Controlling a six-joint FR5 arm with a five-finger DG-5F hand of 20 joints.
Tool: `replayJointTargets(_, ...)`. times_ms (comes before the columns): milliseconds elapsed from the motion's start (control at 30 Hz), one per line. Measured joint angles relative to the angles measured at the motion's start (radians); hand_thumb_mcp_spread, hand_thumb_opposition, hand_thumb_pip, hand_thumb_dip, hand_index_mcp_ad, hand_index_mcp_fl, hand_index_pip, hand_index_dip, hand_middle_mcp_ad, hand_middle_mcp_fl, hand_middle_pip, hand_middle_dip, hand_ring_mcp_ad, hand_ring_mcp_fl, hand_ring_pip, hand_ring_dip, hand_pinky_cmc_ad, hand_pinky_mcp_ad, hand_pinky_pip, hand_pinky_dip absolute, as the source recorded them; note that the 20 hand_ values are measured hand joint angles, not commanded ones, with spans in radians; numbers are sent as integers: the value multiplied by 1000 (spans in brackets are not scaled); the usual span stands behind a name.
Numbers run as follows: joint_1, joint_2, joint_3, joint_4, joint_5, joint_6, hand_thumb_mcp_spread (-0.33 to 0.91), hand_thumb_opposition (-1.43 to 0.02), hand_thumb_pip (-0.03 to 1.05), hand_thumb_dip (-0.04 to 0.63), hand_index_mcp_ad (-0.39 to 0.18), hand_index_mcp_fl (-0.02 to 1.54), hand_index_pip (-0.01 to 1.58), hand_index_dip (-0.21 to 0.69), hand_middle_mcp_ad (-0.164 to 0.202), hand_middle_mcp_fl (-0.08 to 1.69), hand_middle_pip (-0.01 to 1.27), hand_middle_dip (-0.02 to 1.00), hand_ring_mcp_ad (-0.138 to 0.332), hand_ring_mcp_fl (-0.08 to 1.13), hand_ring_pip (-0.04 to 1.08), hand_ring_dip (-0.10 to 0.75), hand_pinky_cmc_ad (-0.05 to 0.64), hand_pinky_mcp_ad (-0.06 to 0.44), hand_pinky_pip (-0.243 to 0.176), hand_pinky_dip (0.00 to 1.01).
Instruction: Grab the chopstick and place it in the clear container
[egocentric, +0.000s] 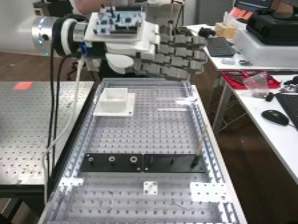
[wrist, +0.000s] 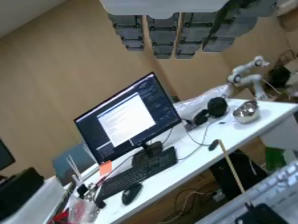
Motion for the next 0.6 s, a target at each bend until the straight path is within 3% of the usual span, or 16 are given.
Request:
replayJointTargets(133,-19,-38,-24,88,14,87,-3,-3,12,7,23,-10,9,19,80,5,9,42,51,14,16,16,10,54,-10,19)
replayJointTargets(167,-24,-47,-33,118,21,110,19,-37,75,7,24,-10,9,19,80,21,19,42,54,14,14,16,12,54,-10,24)
replayJointTargets(233,-29,-60,-47,164,33,146,129,-190,302,16,26,-10,9,19,84,65,56,45,66,19,24,19,17,52,-10,63)
replayJointTargets(367,-37,-91,-83,279,71,226,169,-443,309,16,33,38,35,65,82,154,84,65,113,0,58,16,79,66,-33,169)
replayJointTargets(433,-39,-108,-93,310,89,257,168,-492,333,12,33,82,35,112,84,211,91,94,145,3,54,14,113,101,-58,213)
replayJointTargets(567,-43,-142,-109,371,119,301,194,-541,424,16,35,157,40,126,82,272,105,119,164,3,73,17,133,115,-59,246)
replayJointTargets(600,-43,-144,-110,378,122,305,195,-564,428,16,31,192,51,166,82,295,106,141,161,3,70,17,129,113,-72,241)
